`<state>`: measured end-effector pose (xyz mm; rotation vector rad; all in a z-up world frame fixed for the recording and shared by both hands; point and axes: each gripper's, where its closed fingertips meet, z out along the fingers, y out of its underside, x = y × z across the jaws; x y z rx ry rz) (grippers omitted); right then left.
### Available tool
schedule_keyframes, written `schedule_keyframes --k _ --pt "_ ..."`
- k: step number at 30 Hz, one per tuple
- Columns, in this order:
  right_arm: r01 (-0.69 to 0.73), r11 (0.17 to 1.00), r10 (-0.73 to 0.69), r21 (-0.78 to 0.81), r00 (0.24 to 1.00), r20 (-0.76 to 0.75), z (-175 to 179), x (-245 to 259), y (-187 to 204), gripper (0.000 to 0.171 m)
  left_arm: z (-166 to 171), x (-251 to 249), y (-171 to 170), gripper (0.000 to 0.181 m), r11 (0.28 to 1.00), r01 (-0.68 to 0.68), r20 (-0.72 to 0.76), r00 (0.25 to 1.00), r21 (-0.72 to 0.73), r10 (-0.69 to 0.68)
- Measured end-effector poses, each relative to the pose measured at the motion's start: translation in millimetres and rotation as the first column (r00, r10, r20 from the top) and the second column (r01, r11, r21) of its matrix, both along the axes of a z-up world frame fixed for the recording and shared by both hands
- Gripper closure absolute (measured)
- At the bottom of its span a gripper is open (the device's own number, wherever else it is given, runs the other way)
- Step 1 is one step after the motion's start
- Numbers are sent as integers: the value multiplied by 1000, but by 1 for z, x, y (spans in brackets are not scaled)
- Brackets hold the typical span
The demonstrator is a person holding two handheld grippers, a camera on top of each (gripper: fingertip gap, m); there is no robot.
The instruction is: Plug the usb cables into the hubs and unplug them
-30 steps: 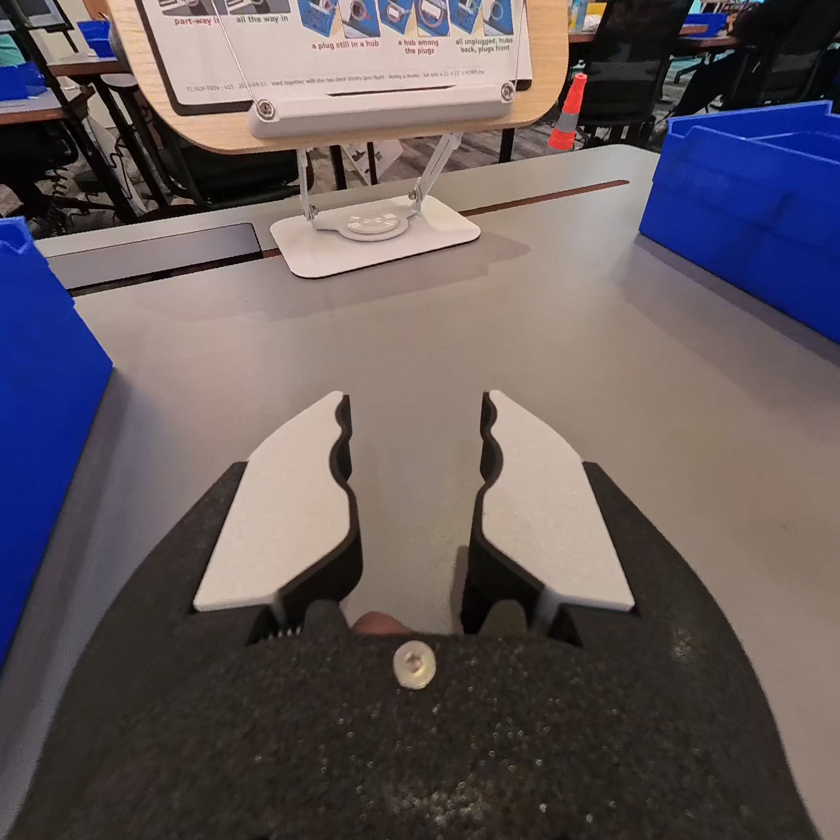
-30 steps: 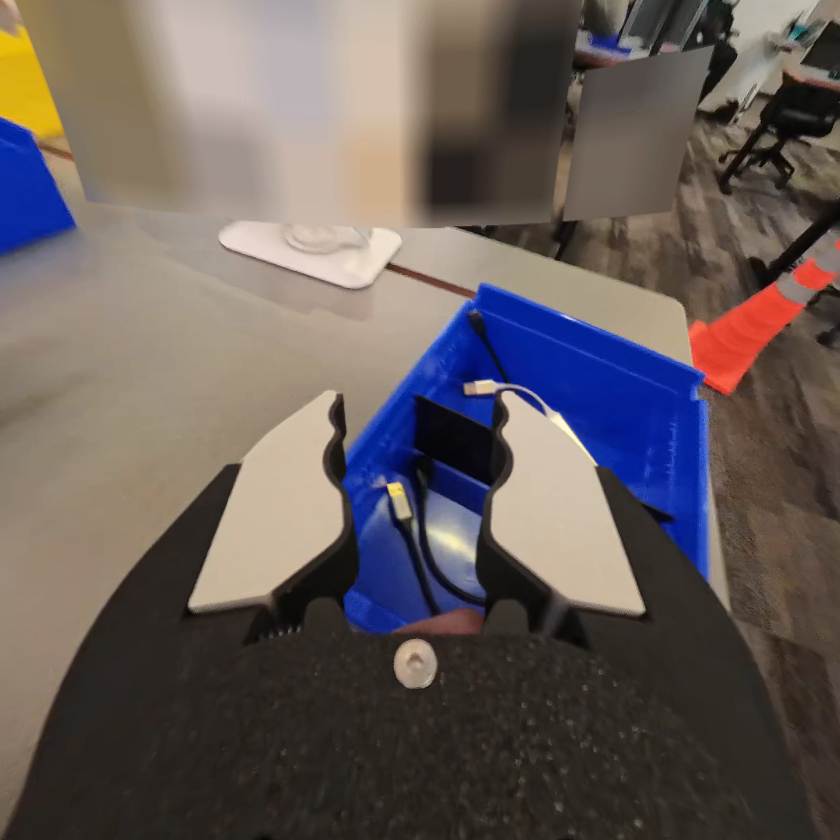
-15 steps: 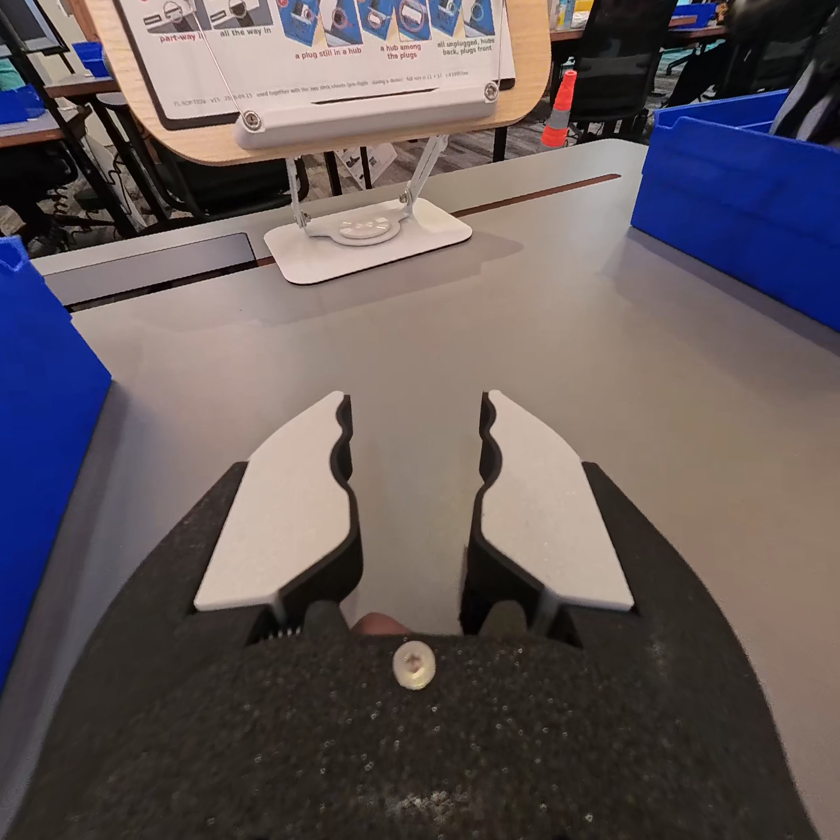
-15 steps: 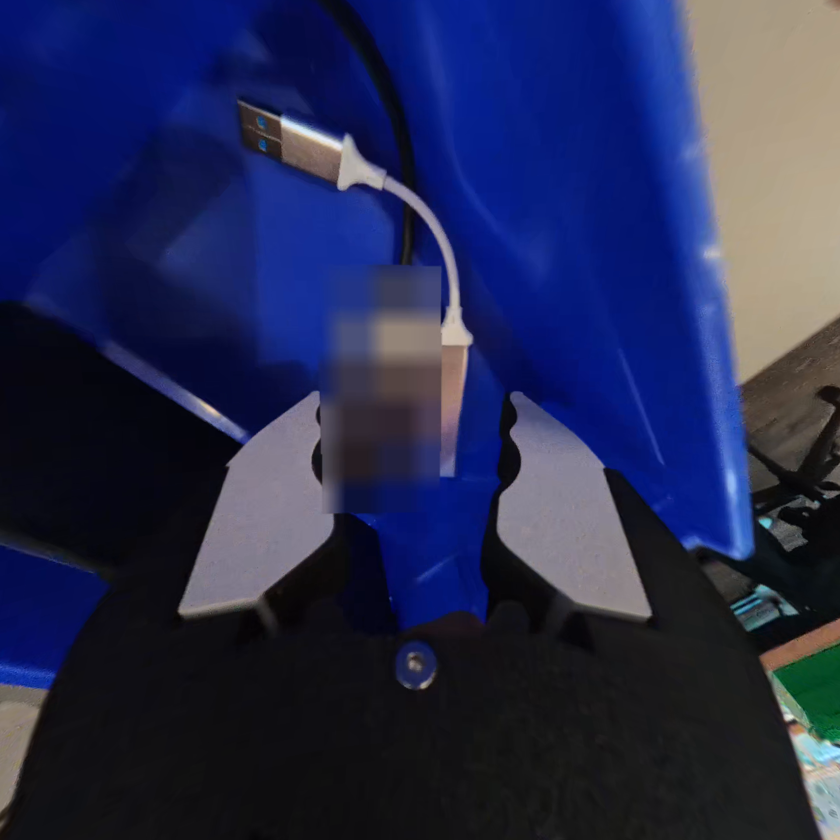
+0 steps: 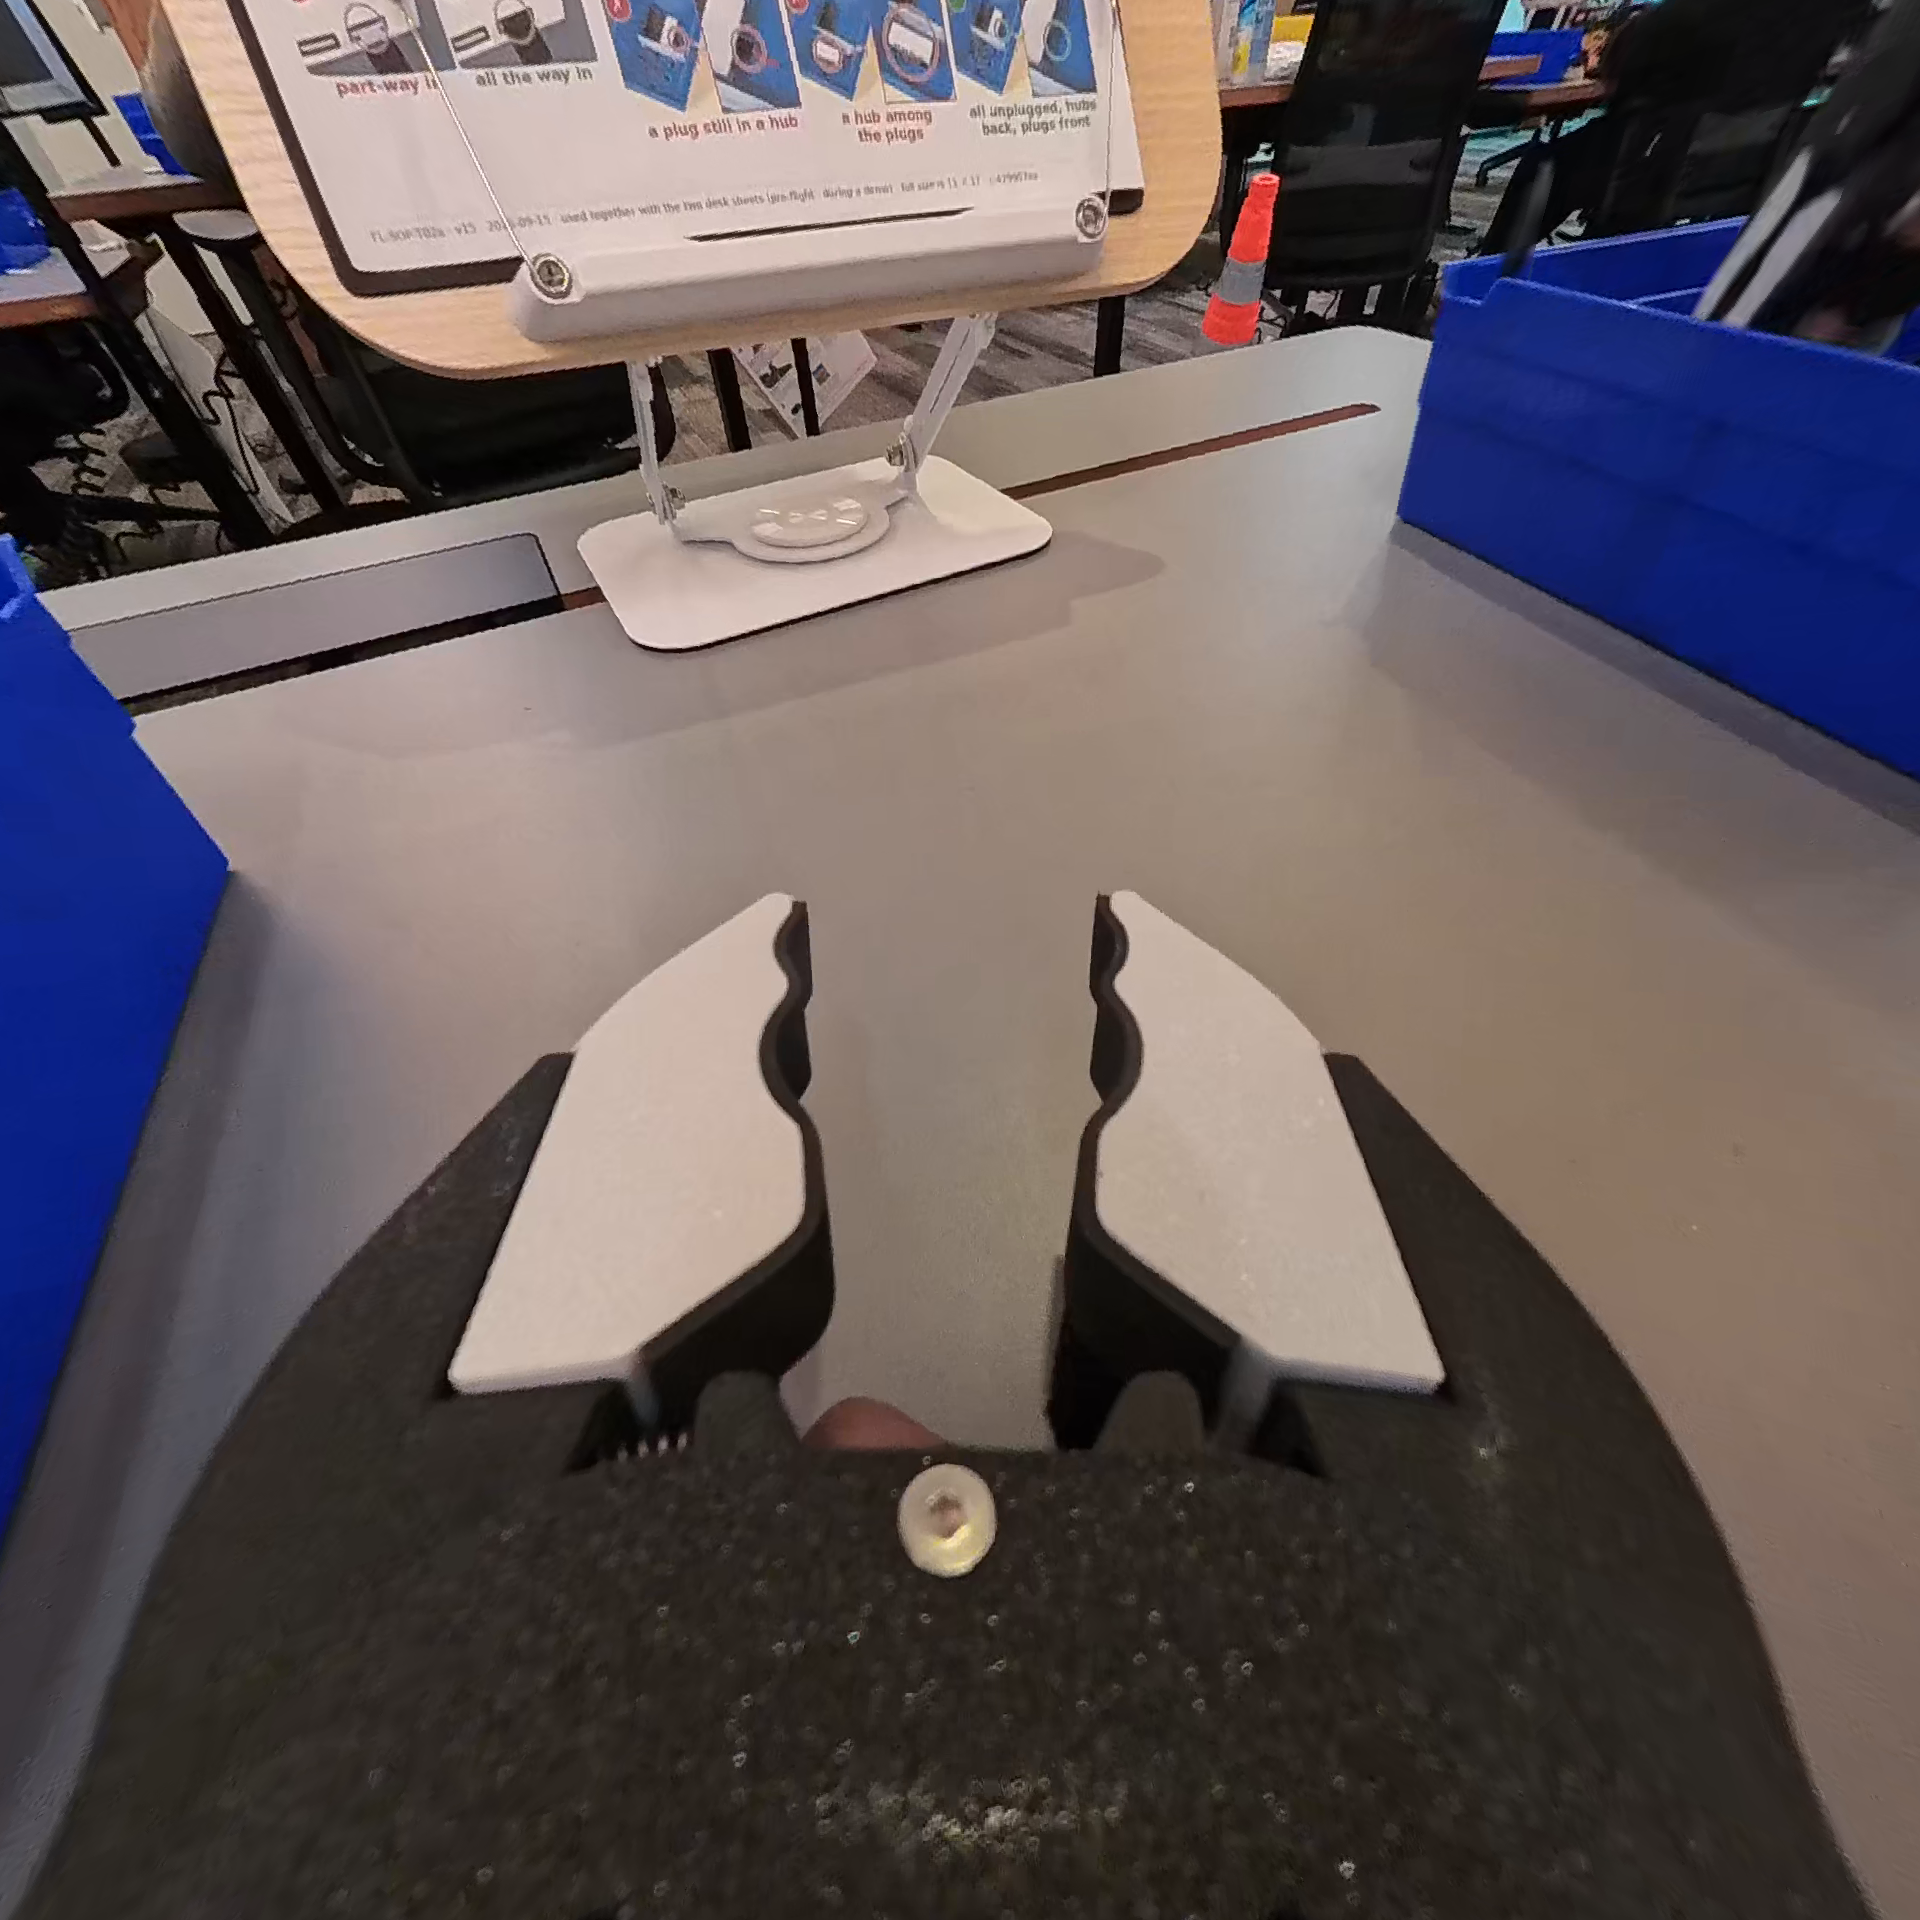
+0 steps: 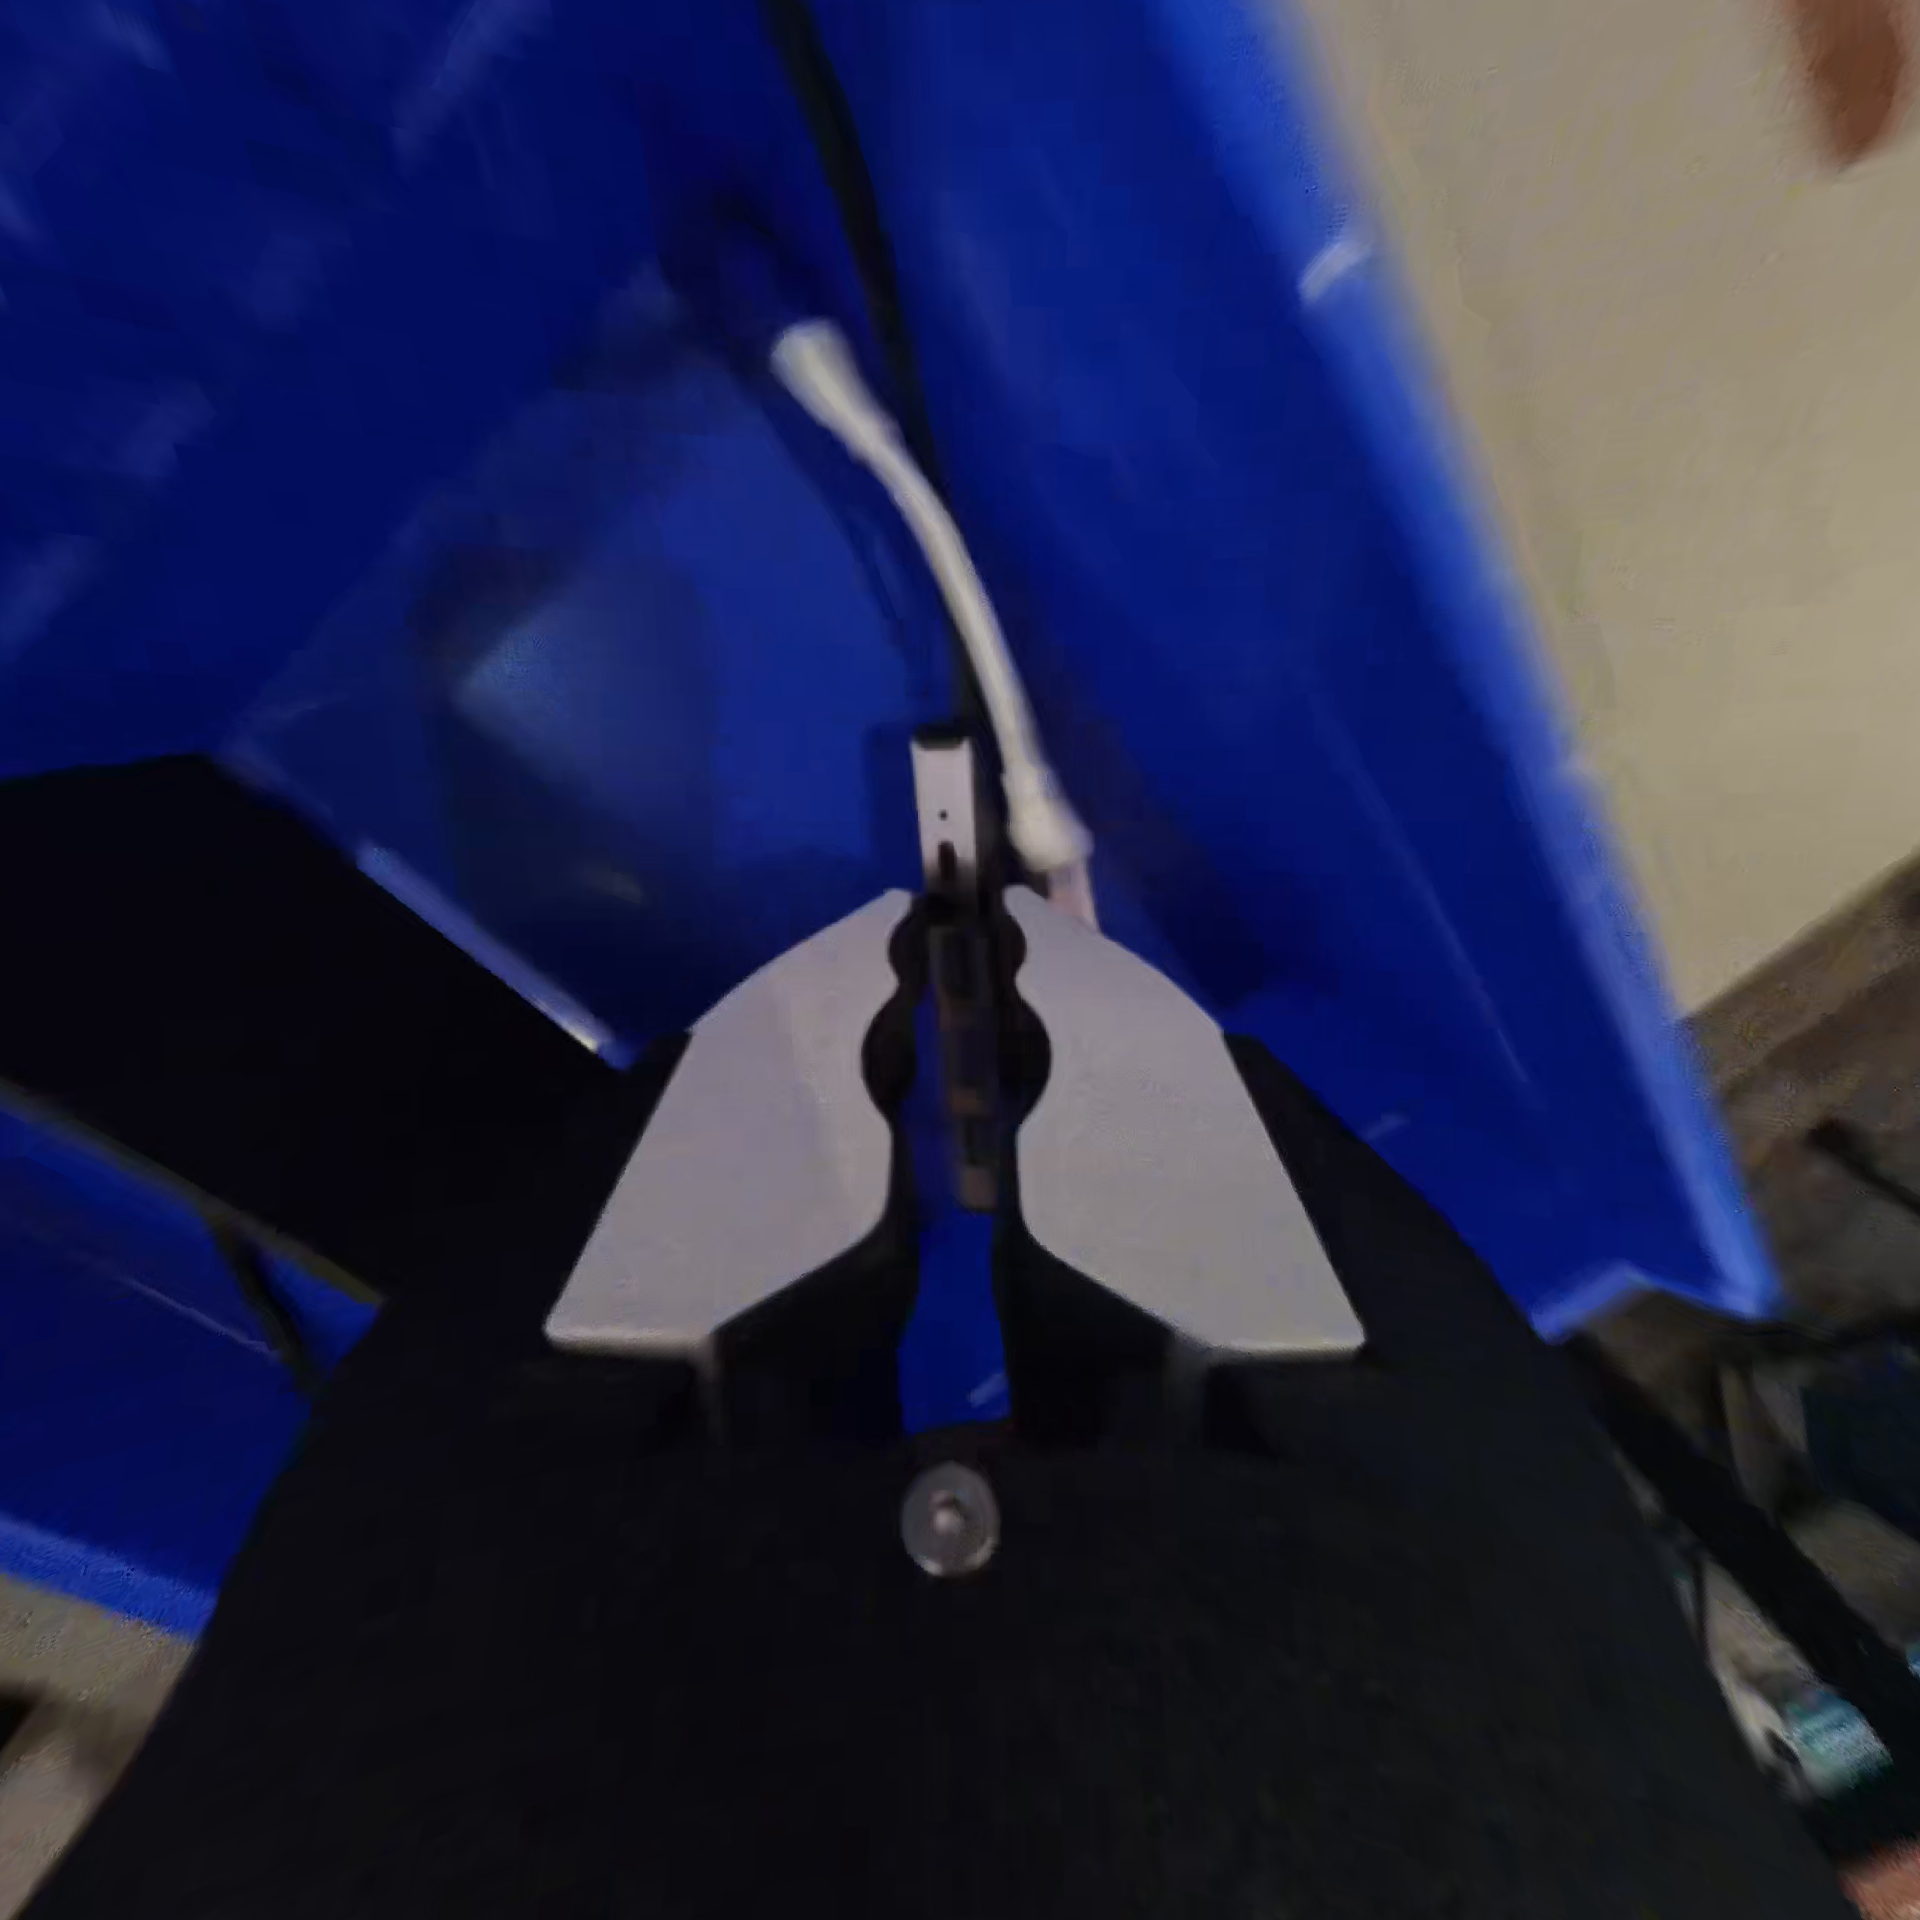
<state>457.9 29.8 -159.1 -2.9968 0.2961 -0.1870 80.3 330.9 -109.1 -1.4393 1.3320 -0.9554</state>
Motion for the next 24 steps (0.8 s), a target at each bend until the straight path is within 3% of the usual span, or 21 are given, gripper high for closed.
schedule_keyframes --k 3,9,14,19,24 --pt "-3 998 2 65 1000 12 25 0 -2 161 0 0 -1 130 1000 1 0 1000 12 -1" --pt "-90 995 91 -43 995 34 12 -8 -11 161 0 0 -3 131 999 5 -3 1000 37 -5" --pt "-173 985 173 -12 978 120 20 -8 1 161 0 0 -3 131 999 5 -1 1000 38 -5" --pt "-266 960 234 88 934 272 85 -30 4 162 -1 1 -3 132 999 6 -8 1000 33 -6" --pt "-414 890 305 189 851 428 164 -96 34 162 1 0 -4 133 999 8 6 1000 52 -8"
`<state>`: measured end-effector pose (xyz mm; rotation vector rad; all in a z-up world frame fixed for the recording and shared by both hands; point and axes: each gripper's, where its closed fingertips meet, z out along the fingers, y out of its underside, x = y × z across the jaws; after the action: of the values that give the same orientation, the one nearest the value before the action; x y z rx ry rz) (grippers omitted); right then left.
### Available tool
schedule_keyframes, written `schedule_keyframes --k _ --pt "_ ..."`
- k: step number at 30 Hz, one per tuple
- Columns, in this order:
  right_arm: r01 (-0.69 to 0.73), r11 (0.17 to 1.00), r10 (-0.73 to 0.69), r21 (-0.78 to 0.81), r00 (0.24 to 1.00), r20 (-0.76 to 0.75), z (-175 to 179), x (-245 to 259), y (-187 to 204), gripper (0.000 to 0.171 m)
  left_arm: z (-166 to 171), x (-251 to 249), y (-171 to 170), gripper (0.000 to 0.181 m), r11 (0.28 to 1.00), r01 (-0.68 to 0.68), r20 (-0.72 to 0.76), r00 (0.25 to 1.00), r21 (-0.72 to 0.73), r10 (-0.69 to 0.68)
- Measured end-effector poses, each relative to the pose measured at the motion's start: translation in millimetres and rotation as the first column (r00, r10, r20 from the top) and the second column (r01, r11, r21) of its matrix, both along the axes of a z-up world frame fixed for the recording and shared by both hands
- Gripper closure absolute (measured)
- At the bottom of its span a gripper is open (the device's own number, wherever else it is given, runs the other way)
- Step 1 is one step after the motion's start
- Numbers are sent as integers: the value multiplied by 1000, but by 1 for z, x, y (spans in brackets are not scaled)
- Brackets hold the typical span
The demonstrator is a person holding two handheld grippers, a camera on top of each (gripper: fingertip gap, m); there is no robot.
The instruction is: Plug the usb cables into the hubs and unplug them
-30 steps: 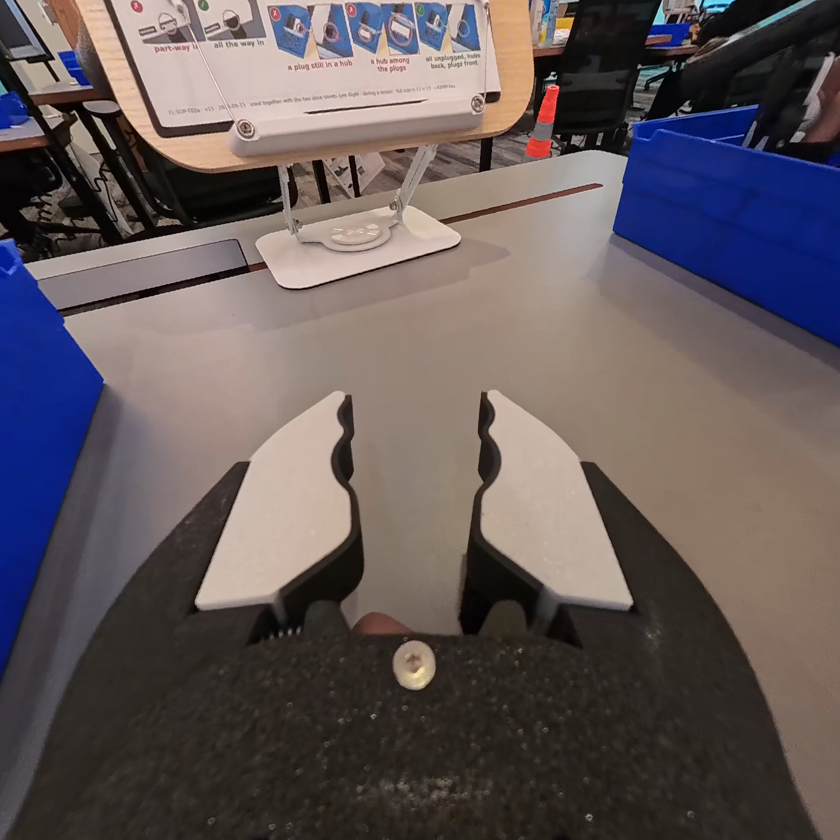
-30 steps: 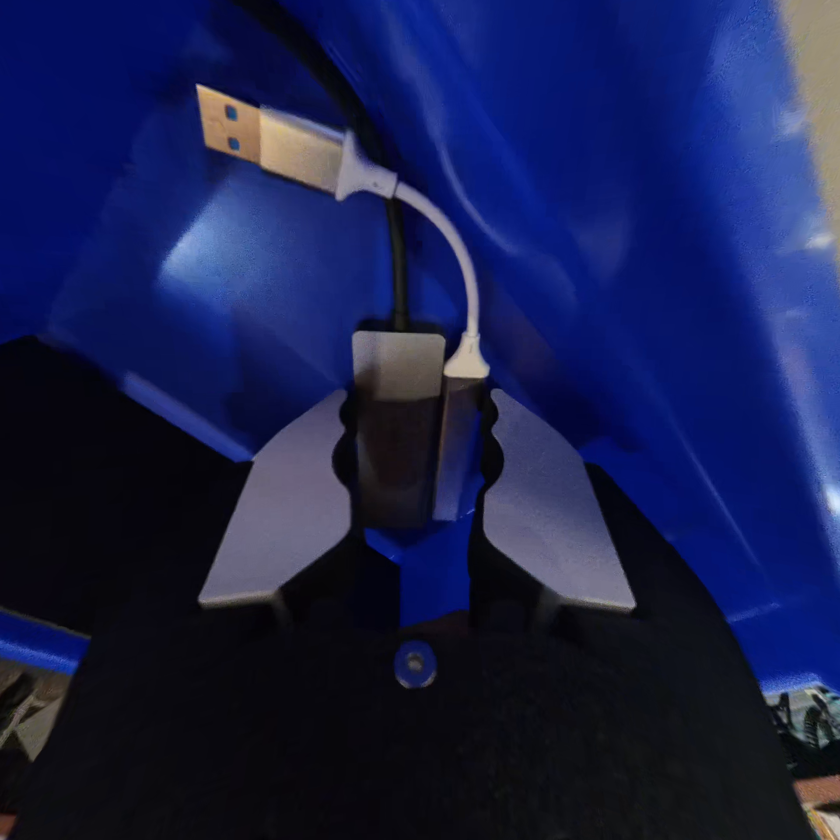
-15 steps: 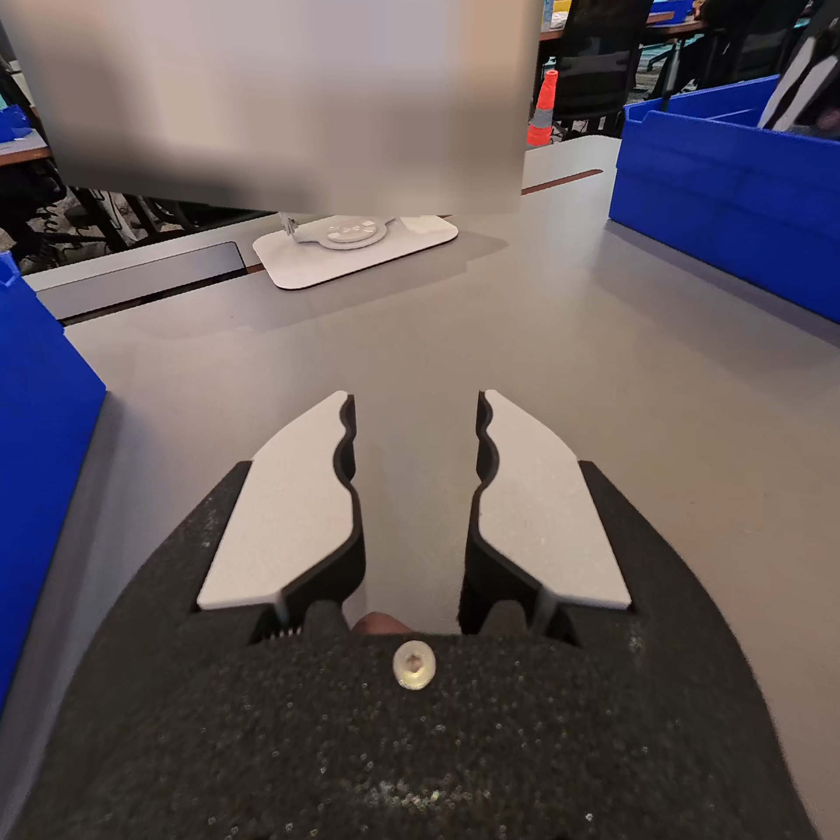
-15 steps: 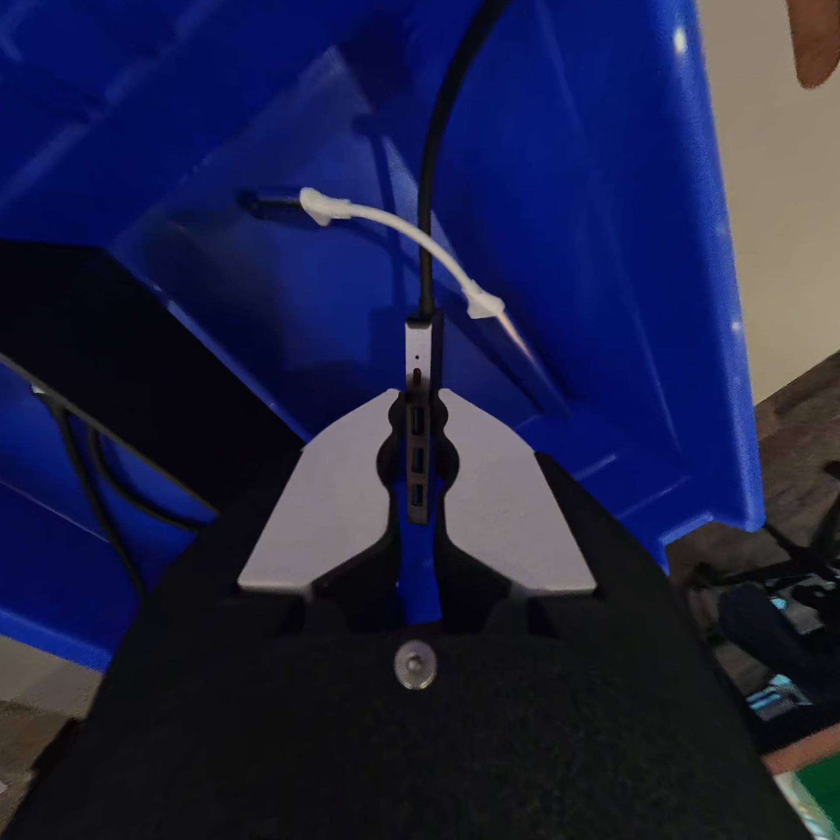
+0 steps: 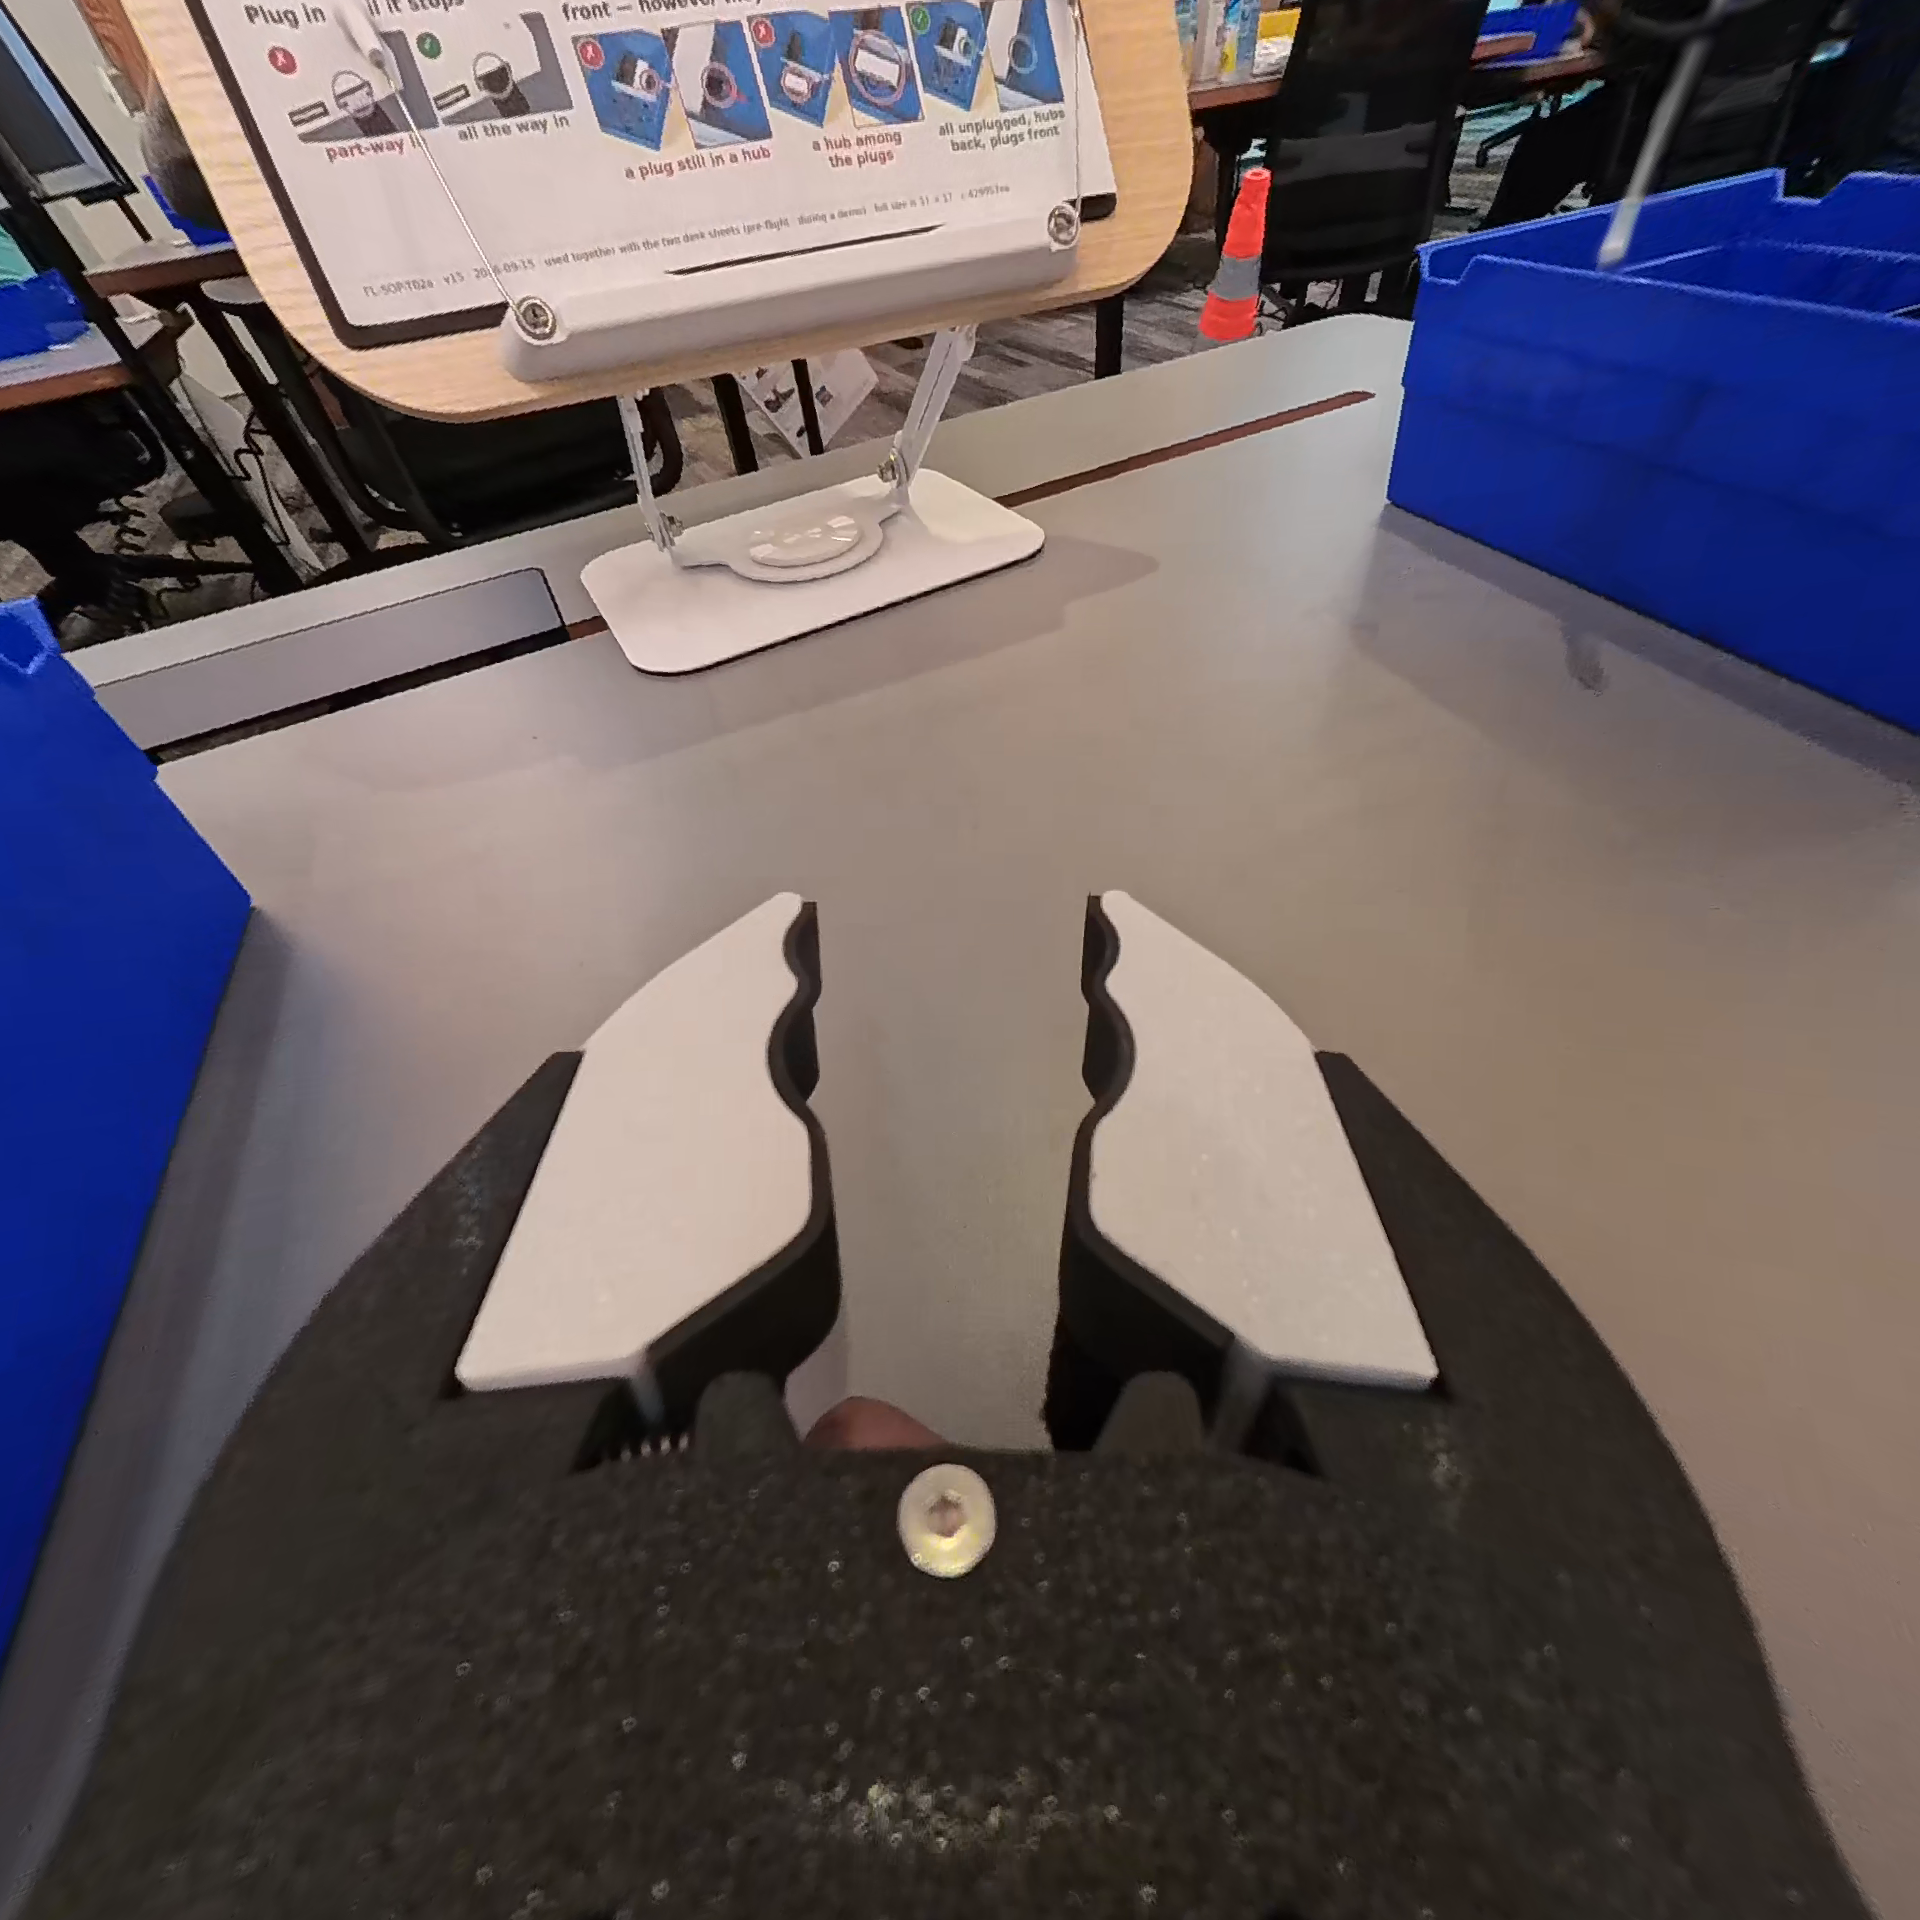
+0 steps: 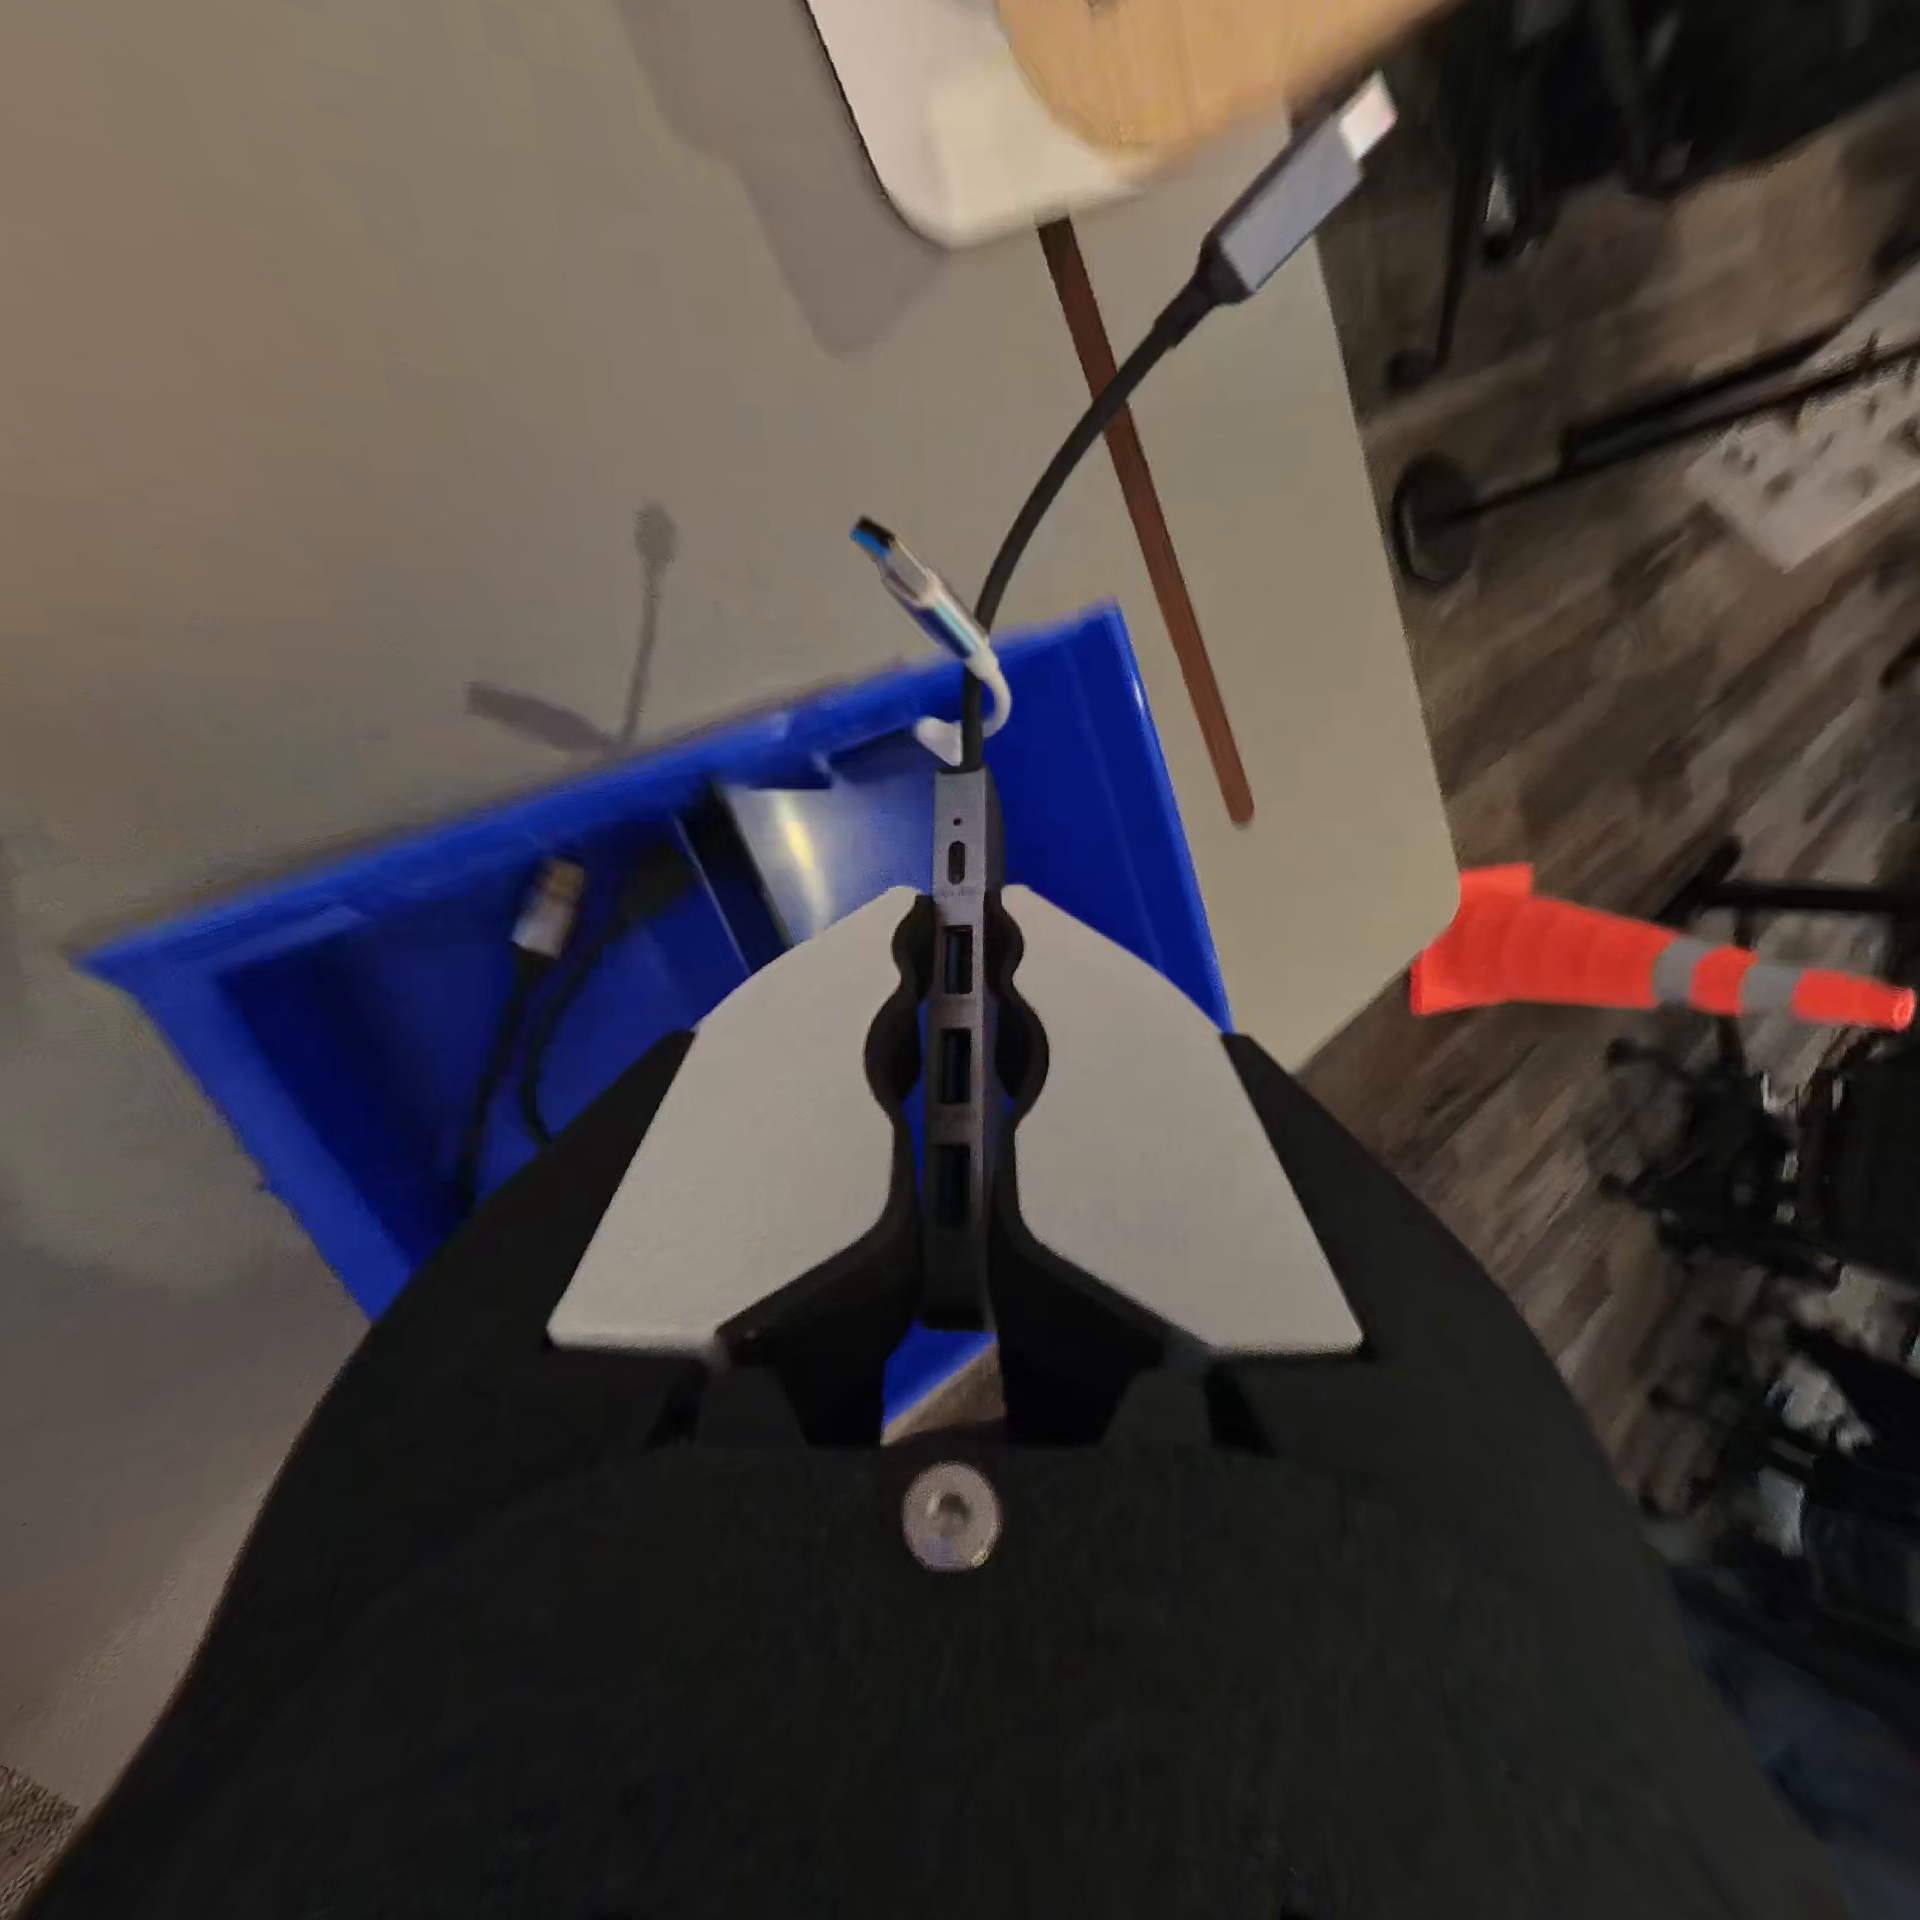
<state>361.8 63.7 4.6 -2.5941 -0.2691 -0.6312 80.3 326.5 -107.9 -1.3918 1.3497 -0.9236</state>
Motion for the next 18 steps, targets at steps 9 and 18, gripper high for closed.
schedule_keyframes --k 9,18 --pt "-389 915 383 108 921 73 37 -143 162 163 39 -57 4 139 1000 -7 107 994 22 5" --pt "-672 710 664 211 739 119 66 -279 364 163 61 -148 39 139 989 -142 181 973 -36 146"
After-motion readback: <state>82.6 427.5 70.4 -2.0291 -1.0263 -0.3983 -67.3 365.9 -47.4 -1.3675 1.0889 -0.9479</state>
